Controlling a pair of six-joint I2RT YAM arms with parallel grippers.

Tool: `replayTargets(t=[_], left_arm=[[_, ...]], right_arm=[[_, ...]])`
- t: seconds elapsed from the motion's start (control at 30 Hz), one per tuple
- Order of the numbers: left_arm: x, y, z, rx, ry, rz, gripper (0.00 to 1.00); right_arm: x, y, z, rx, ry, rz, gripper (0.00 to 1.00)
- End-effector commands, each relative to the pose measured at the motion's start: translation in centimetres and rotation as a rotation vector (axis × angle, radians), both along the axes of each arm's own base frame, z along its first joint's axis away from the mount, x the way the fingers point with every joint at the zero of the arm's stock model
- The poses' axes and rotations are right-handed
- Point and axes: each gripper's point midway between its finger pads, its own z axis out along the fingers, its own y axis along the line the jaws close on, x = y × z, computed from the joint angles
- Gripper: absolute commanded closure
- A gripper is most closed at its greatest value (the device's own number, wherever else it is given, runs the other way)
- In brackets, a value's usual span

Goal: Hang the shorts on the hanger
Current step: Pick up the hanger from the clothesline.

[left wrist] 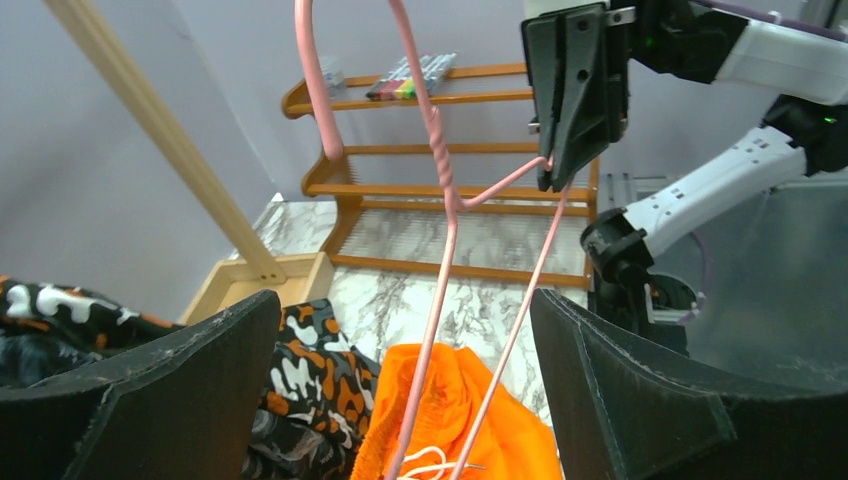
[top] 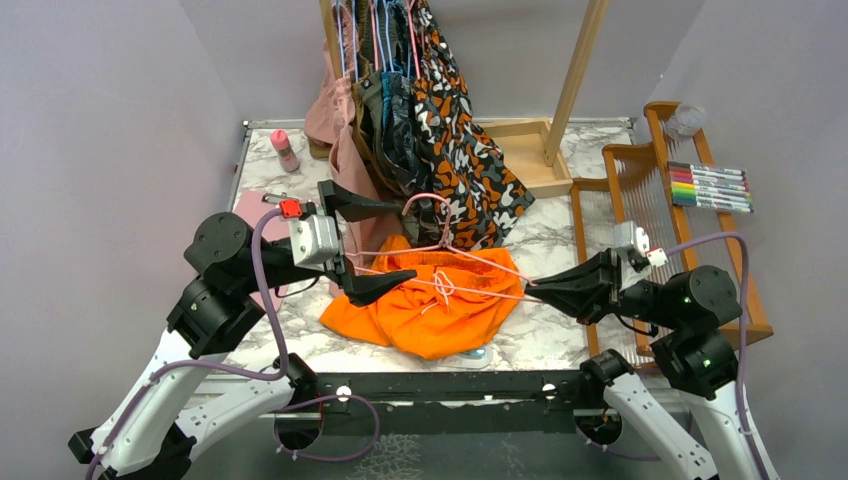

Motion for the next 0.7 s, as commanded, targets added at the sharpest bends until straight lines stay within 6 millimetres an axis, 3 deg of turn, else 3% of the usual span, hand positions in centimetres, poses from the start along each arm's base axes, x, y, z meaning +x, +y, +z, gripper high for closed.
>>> replayTargets(t=[0.0,0.3,0.67], left_arm=[[-1.5,-0.9,-0.8,0.062,-0.005,-0.124,0.06],[-1.4,-2.1,-3.9,0.135,0.101,-0.187,0.14],[-0.8,-2.8,-6.1,0.182,0.15,-0.196,0.38]], right_arm=[[-1.3,0.0,-0.9,-0.02,-0.025,0.051,0.99],[-1.3,-0.1,-1.8,-0.026,-0.035,0.049,0.99],[-0.8,-0.1,-2.2,-0.037,-0.032,0.028,0.99]])
